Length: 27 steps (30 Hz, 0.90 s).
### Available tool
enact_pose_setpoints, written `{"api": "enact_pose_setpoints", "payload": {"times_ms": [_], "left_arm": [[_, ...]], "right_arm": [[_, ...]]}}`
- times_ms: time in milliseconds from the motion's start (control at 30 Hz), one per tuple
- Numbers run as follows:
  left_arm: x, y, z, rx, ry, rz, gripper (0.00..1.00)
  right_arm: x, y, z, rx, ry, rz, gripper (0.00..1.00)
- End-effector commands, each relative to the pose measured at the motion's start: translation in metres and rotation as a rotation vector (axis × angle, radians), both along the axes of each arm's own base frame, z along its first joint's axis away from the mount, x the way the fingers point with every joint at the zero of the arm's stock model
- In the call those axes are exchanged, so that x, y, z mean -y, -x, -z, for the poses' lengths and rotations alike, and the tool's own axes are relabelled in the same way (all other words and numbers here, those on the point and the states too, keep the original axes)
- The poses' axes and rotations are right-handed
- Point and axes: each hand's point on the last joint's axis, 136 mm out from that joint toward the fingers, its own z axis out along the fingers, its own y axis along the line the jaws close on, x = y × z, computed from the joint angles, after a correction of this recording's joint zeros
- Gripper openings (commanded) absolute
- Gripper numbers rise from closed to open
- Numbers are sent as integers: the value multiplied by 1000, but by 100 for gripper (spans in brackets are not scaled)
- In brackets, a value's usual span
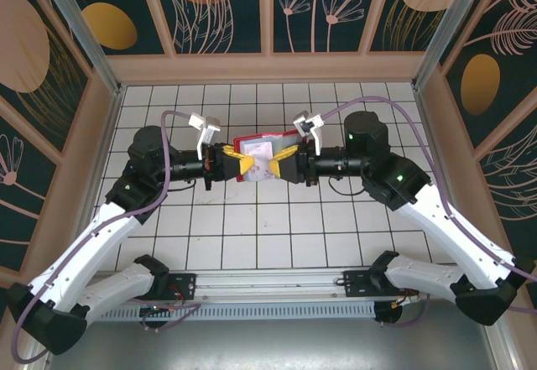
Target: Take the credit cards out of the card holder
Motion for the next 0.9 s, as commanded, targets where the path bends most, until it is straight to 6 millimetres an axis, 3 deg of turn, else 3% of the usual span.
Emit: {"api": "enact_pose_setpoints", "payload": {"times_ms": [0,467,567,767,867], "left_arm": [[3,0,-6,34,11,15,0],[5,-1,-2,15,20,31,0],[5,1,0,17,19,35,0],[2,5,0,25,23,34,20],[1,6,0,29,25,29,20]], "right_arm": [[-10,20,-23,49,-71,-111,25],[-24,30,-25,48,-132,-173,23],[-21,36,-24,54,-145,-193,18],[-14,42,-25,75,-152,-200,11],[-11,47,-28,85,-163,-207,11]]}}
